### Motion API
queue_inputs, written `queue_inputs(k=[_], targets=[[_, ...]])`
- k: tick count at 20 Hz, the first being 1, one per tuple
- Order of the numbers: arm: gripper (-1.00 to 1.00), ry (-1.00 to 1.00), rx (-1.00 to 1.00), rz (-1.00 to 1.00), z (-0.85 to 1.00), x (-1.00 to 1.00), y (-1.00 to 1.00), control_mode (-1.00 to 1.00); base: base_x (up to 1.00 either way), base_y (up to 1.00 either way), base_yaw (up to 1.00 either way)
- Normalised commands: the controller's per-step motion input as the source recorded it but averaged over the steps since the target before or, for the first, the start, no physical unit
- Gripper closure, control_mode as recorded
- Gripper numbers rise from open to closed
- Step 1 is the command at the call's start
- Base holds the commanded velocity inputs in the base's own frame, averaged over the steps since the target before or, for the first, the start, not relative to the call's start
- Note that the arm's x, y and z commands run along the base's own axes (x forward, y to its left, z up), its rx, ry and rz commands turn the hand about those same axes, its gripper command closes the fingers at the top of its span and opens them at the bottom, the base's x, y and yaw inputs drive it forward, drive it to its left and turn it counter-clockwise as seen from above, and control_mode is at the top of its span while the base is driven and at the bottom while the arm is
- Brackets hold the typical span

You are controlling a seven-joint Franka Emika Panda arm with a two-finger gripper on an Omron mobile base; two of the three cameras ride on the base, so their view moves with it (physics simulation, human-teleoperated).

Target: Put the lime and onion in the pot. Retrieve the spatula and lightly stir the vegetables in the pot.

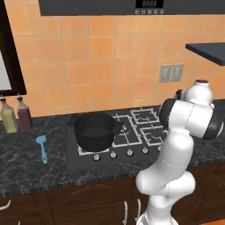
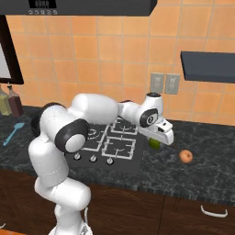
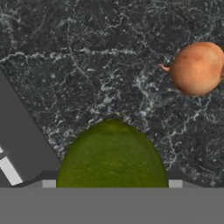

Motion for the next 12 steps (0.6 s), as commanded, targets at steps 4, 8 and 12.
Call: queue_inputs(k=[4, 8, 12], targets=[[1.0, 0.0, 0.04, 0.03, 0.07, -0.18, 0.1, -1.0, 0.0, 0.0, 0.0], [1.0, -0.14, 0.07, 0.24, 0.89, -0.01, 0.9, -1.0, 0.0, 0.0, 0.0], [1.0, -0.22, 0.04, 0.3, 0.99, 0.01, 1.0, -1.0, 0.0, 0.0, 0.0]])
